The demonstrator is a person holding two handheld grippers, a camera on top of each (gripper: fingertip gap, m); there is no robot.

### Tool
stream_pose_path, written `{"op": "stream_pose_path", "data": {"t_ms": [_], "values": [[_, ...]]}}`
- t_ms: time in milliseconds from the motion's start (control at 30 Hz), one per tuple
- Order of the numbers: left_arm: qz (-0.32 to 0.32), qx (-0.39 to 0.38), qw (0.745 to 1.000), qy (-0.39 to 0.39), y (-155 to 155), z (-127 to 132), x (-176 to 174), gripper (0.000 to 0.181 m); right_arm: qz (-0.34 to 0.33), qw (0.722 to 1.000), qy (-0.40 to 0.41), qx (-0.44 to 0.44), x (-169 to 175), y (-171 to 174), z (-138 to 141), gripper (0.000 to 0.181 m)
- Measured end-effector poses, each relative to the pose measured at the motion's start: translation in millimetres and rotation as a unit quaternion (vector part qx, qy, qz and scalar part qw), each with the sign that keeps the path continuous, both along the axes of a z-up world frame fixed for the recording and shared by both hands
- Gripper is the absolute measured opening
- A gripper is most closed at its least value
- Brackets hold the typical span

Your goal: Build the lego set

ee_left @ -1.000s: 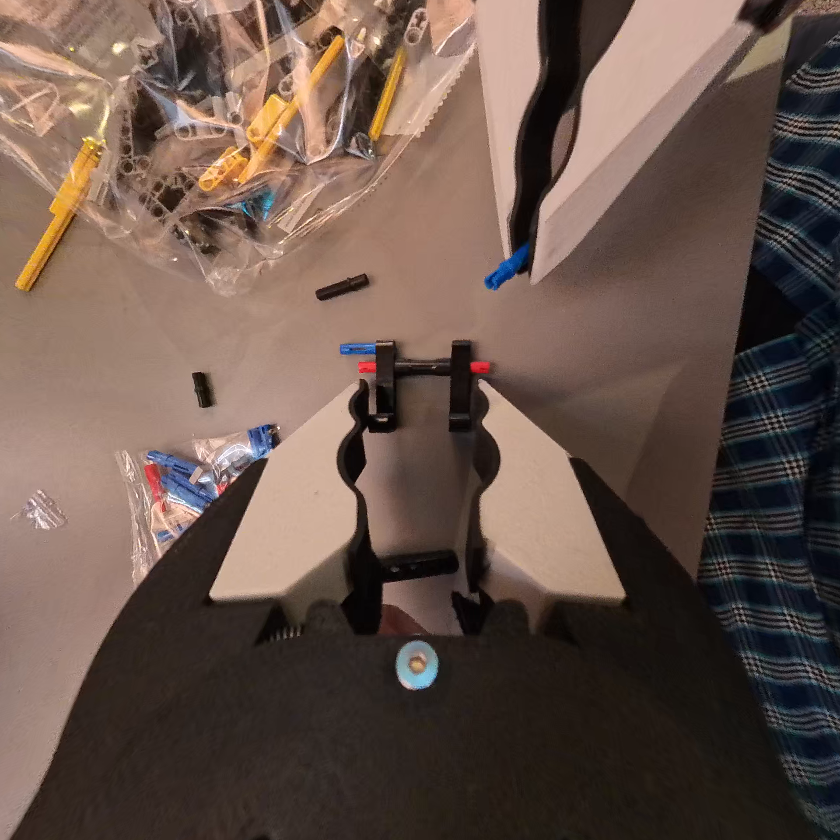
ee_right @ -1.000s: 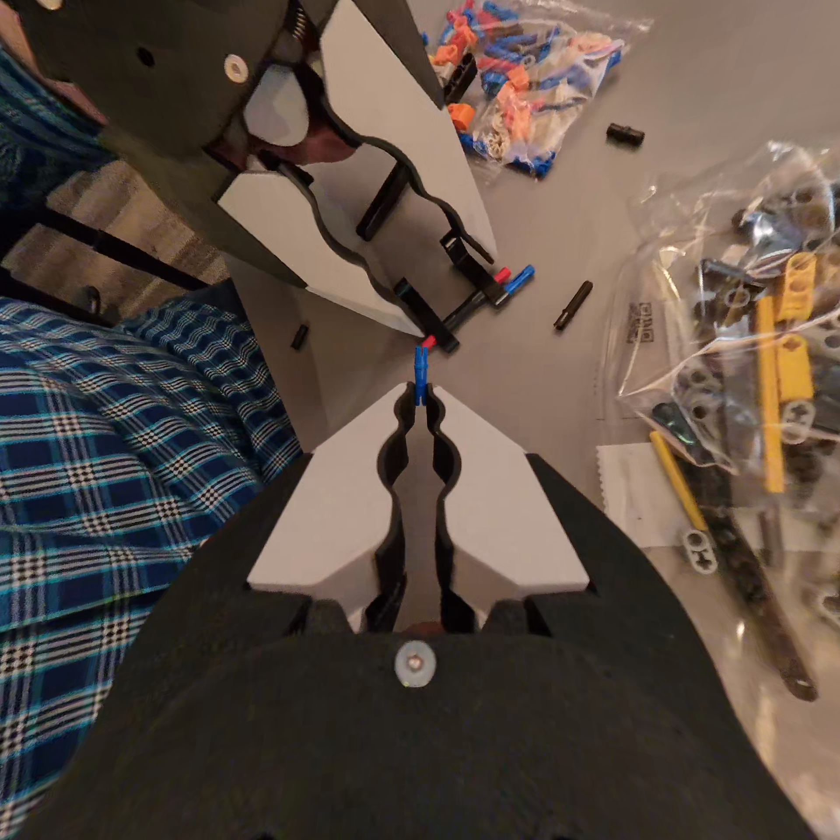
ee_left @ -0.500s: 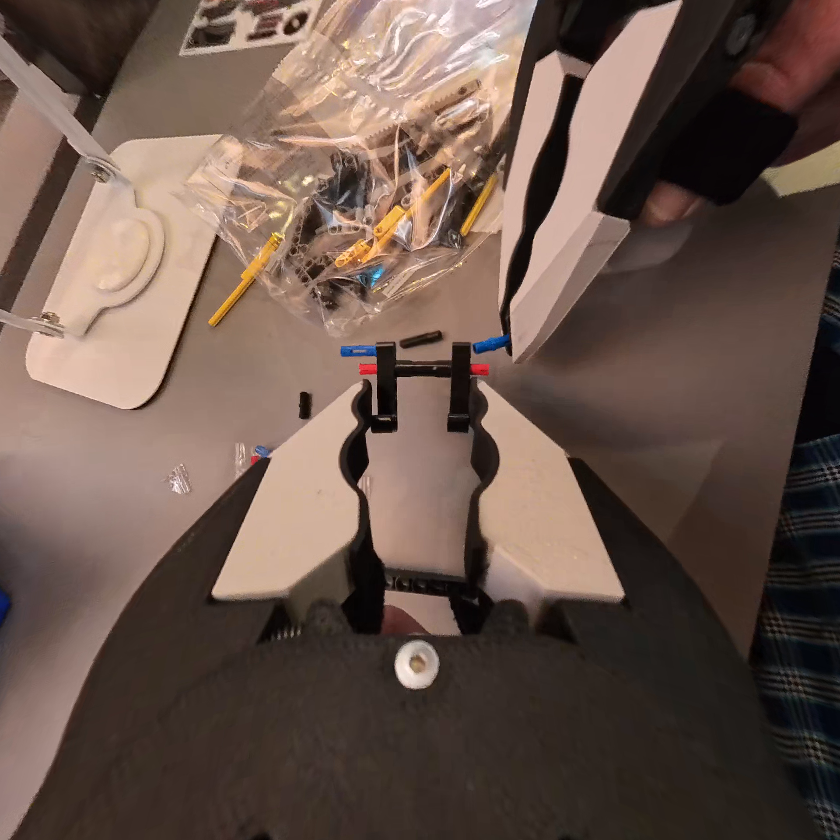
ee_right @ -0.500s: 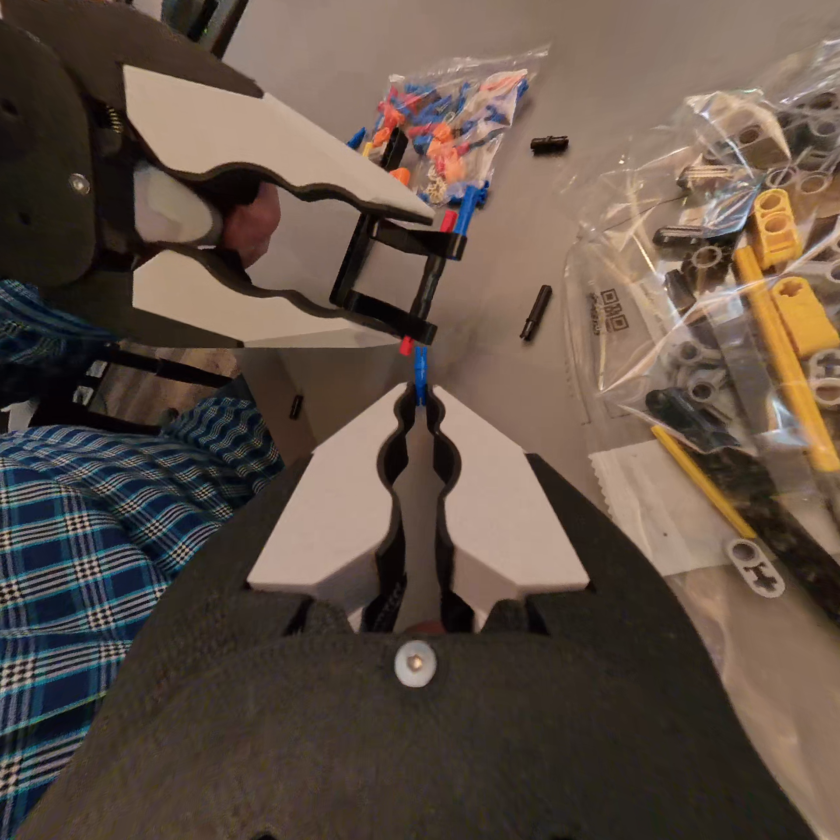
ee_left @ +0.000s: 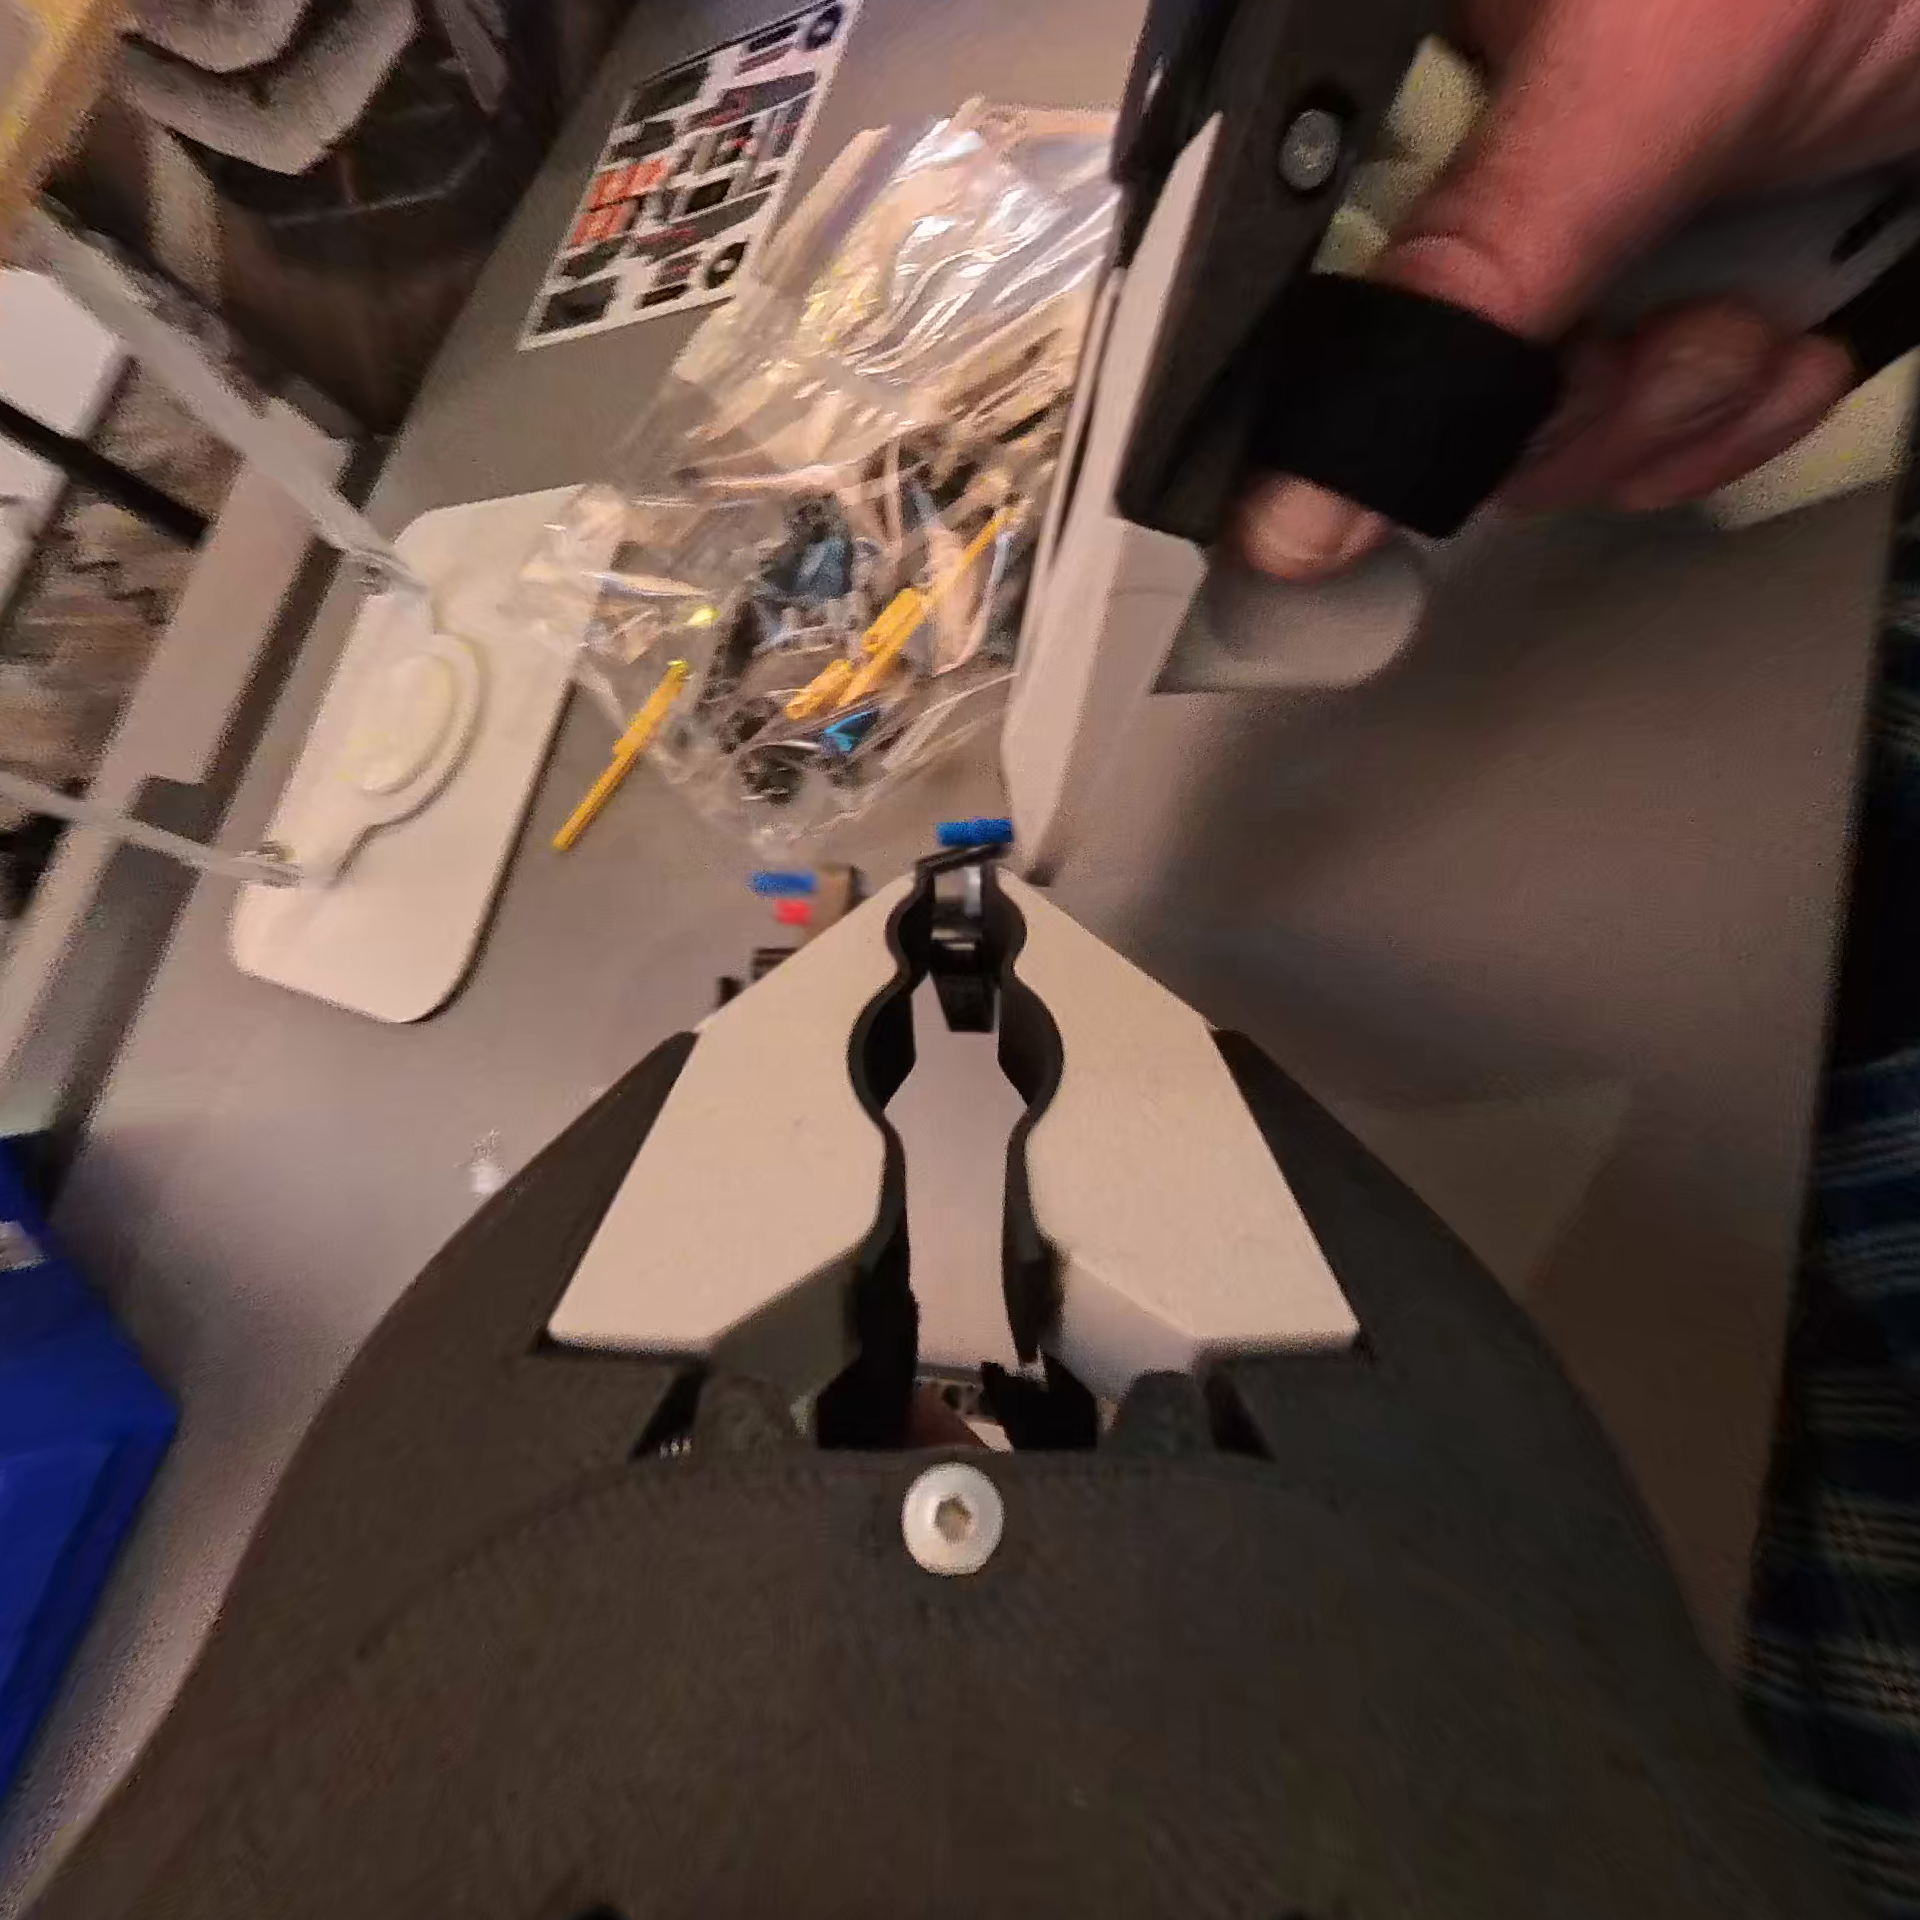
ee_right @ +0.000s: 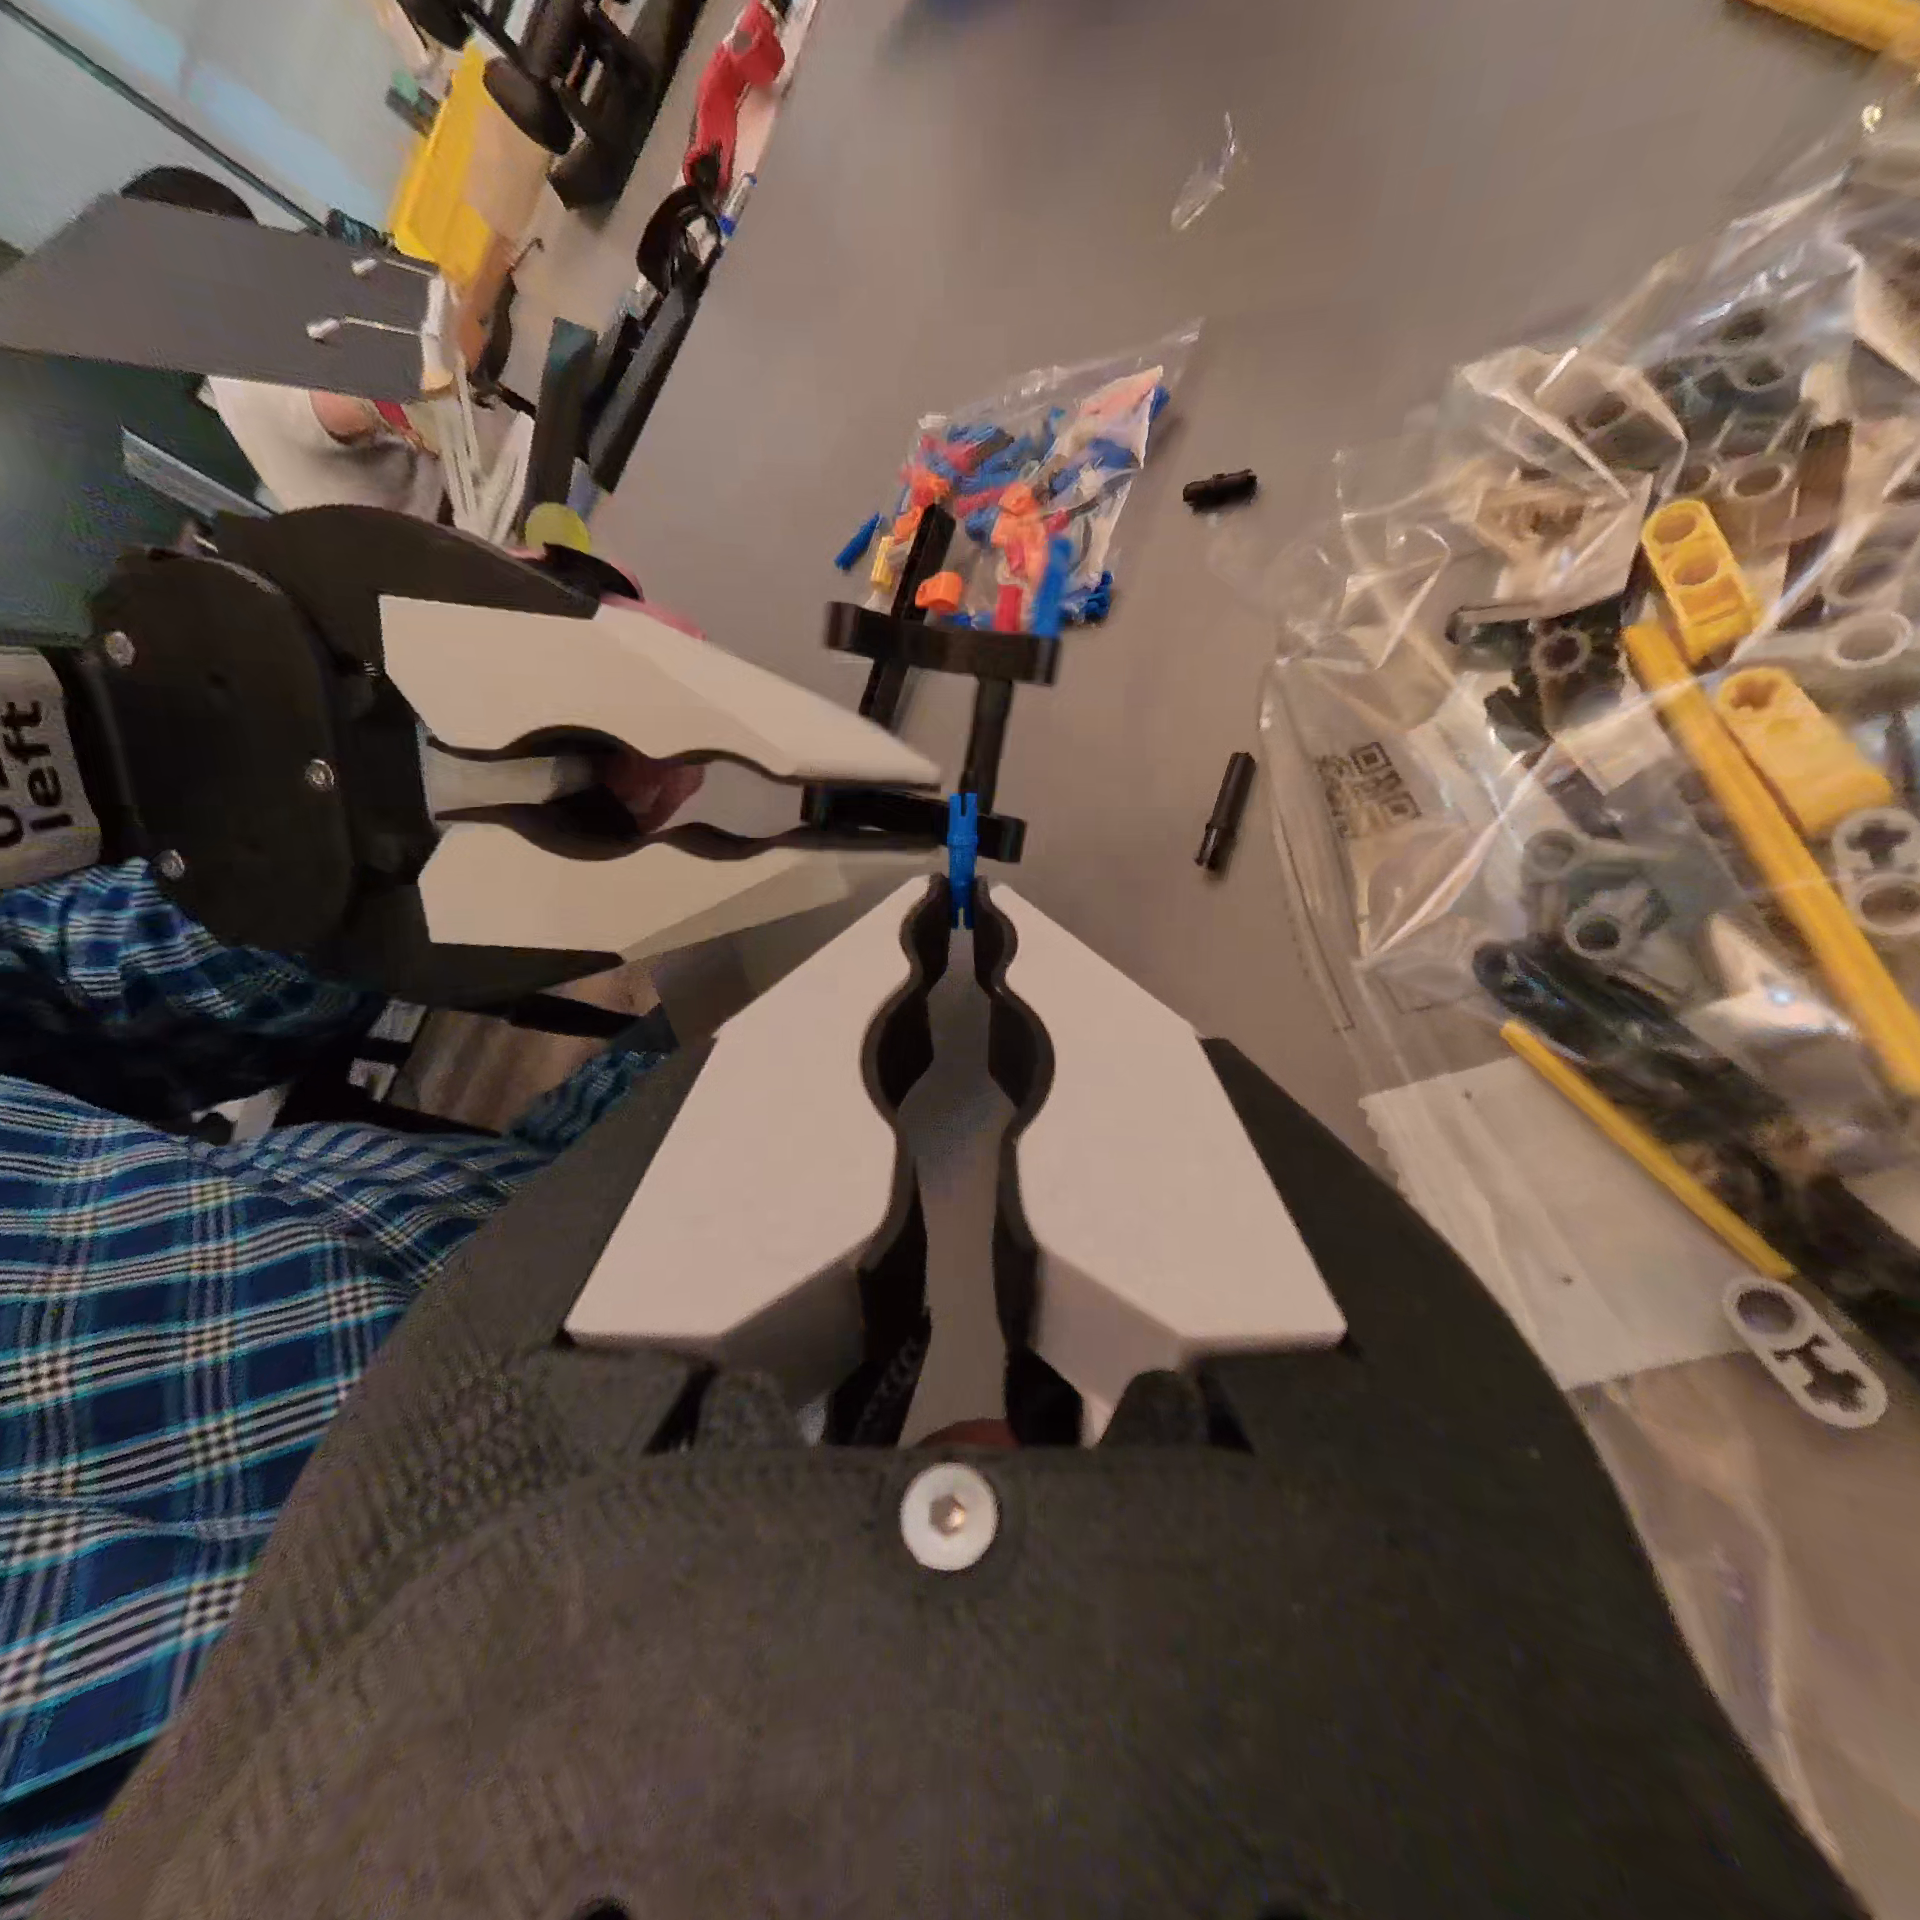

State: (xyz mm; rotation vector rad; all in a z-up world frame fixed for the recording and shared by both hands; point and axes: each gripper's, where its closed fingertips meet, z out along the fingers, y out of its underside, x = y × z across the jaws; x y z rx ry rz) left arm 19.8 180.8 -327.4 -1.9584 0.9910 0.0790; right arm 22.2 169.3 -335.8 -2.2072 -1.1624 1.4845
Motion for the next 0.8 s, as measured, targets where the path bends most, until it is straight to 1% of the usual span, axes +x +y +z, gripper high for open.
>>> {"op": "stream_pose_path", "data": {"t_ms": [33, 67, 133, 200, 267, 300, 400, 467, 533, 600, 633, 700, 800], "values": [[0.010, 0.013, 1.000, 0.012, 3.7, 2.1, -5.5, 0.008, 0.012, 1.000, -0.015, 0.014, 0.4, -1.7, -3.7, 0.001], [0.013, 0.005, 1.000, 0.002, 5.0, 2.8, -9.1, 0.011, 0.014, 0.999, -0.031, 0.029, 1.7, -1.0, -9.0, 0.001], [0.026, -0.012, 0.999, -0.027, 5.9, 4.8, -17.1, 0.015, 0.014, 0.999, -0.034, 0.024, 3.8, -1.2, -13.2, 0.001], [0.027, -0.022, 0.999, -0.022, 3.4, 2.8, -24.2, 0.022, 0.016, 0.998, -0.047, 0.035, 7.8, 0.7, -17.9, 0.001], [0.025, -0.052, 0.998, -0.035, -3.0, -3.0, -24.7, 0.032, 0.022, 0.998, -0.051, 0.034, 9.3, -1.3, -18.9, 0.001], [0.021, -0.057, 0.998, -0.027, -6.3, -4.9, -28.0, 0.036, 0.029, 0.997, -0.058, 0.037, 10.7, -3.4, -21.0, 0.001], [0.003, -0.098, 0.995, -0.033, -15.7, -7.9, -35.9, 0.042, 0.050, 0.996, -0.064, 0.025, 11.3, -16.5, -23.0, 0.001], [-0.004, -0.107, 0.994, -0.020, -10.9, -7.8, -43.2, 0.043, 0.061, 0.996, -0.064, 0.026, 7.7, -24.0, -23.9, 0.001], [-0.040, -0.141, 0.989, -0.010, -10.1, -9.9, -39.9, 0.046, 0.067, 0.995, -0.064, 0.028, 3.9, -28.1, -24.5, 0.001], [-0.076, -0.186, 0.979, 0.033, -12.2, -22.3, -42.4, 0.056, 0.066, 0.995, -0.066, 0.033, 2.8, -28.2, -25.1, 0.001], [-0.094, -0.193, 0.975, 0.055, -10.8, -27.0, -43.9, 0.058, 0.067, 0.995, -0.066, 0.033, 2.8, -28.4, -24.9, 0.001], [-0.127, -0.214, 0.965, 0.079, -10.5, -35.2, -41.5, 0.060, 0.070, 0.994, -0.072, 0.040, 4.0, -28.9, -26.7, 0.001], [-0.165, -0.235, 0.951, 0.115, -11.1, -44.8, -40.0, 0.058, 0.075, 0.994, -0.074, 0.042, 4.1, -30.2, -28.5, 0.001]]}}
